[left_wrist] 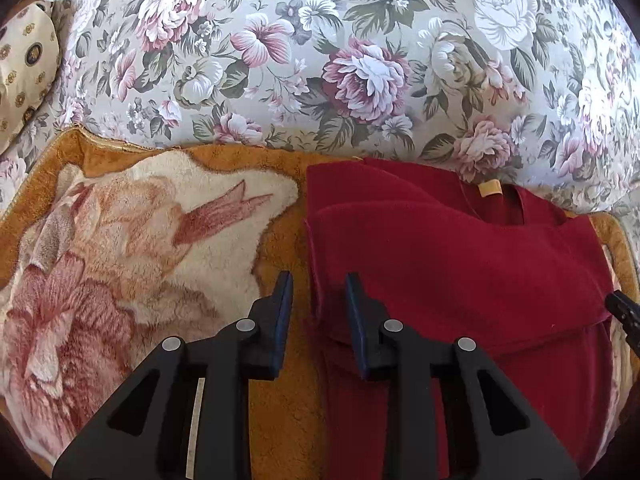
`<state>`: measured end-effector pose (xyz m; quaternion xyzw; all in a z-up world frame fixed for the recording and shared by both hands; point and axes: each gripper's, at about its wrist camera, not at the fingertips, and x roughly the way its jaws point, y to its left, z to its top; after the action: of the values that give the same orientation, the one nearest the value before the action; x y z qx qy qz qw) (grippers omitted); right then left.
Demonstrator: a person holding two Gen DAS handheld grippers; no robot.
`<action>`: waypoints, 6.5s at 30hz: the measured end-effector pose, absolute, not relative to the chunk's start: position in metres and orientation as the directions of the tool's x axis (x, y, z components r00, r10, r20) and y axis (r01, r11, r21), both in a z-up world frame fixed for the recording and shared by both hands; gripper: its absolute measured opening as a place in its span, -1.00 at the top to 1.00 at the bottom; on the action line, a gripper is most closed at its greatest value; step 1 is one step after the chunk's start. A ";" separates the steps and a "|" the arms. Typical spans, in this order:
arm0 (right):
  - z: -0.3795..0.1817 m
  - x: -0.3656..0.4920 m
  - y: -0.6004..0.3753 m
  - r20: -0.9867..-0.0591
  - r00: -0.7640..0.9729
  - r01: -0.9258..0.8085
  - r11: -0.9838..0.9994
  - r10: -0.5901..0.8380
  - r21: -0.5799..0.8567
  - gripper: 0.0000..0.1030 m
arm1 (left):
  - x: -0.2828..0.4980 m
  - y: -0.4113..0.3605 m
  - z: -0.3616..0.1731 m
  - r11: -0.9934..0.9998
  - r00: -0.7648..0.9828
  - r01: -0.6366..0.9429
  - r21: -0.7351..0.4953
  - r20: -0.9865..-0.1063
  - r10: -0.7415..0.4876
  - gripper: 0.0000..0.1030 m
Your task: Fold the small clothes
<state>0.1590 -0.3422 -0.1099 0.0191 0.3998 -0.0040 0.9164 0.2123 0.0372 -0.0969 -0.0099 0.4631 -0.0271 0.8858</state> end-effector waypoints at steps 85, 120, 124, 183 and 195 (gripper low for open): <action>-0.186 -0.100 -0.334 -0.831 0.451 -0.006 0.932 0.327 0.364 0.11 | -0.038 0.055 -0.131 0.978 0.328 0.121 -0.168 -0.923 -0.199 -0.62; -0.076 -0.028 -0.370 -0.474 0.705 -0.210 0.794 0.527 0.570 0.86 | 0.043 0.050 -0.040 0.876 0.412 0.247 -0.415 -0.773 -0.482 0.84; -0.056 0.024 -0.380 -0.451 0.745 -0.211 0.815 0.491 0.540 0.86 | 0.094 0.041 -0.021 0.880 0.469 0.250 -0.403 -0.745 -0.474 0.84; -0.086 0.240 -0.266 -0.664 0.647 -0.252 0.927 0.374 0.276 0.49 | 0.206 0.051 -0.084 0.947 0.473 0.118 -0.299 -0.821 -0.319 -0.40; -0.139 0.316 -0.096 -0.756 0.412 -0.356 0.854 0.508 0.380 0.48 | 0.180 0.056 -0.124 0.949 0.439 0.091 -0.303 -0.842 -0.312 -0.40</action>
<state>0.3164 -0.0962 -0.1388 0.0799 0.4767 0.2581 0.8365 0.1796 0.0559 -0.1240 -0.1069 0.5157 -0.1197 0.8416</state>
